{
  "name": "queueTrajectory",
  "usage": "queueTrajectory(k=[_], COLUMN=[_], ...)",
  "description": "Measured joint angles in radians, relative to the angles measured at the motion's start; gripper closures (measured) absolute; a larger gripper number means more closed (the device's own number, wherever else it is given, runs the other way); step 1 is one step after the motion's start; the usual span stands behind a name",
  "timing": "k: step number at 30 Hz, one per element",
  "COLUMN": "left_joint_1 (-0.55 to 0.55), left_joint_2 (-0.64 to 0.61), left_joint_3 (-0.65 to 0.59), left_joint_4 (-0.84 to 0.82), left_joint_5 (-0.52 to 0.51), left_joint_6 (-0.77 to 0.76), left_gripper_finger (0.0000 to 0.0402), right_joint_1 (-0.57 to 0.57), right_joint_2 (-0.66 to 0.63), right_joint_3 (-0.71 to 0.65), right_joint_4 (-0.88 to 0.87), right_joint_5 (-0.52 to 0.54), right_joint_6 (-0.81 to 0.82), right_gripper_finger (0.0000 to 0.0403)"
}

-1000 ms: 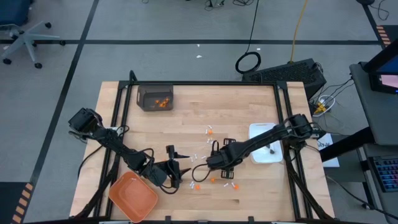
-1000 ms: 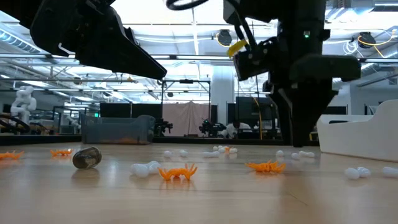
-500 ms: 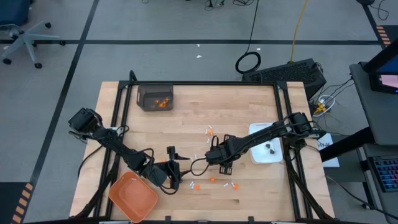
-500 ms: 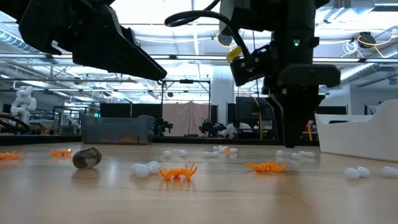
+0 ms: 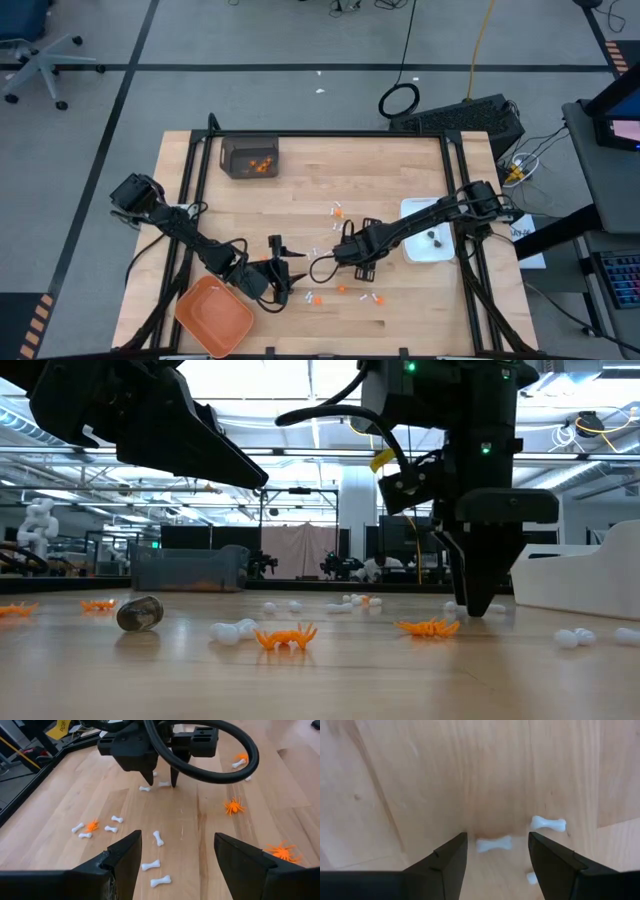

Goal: Sort Halloween decoration
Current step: Put the white bone toy into the orange bin

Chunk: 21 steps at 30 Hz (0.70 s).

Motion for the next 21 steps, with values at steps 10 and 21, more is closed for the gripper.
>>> queueTrajectory(k=[10, 21], left_joint_1=[0.0, 0.0], left_joint_2=[0.0, 0.0], left_joint_3=[0.0, 0.0], left_joint_4=[0.0, 0.0], left_joint_5=[0.0, 0.0], left_joint_6=[0.0, 0.0], left_gripper_finger=[0.0155, 0.0155], right_joint_1=[0.0, 0.0], right_joint_2=[0.0, -0.007], right_joint_3=[-0.003, -0.058], right_joint_4=[0.002, 0.07], right_joint_5=[-0.022, -0.027], right_joint_6=[0.001, 0.001], right_gripper_finger=[0.0206, 0.0211])
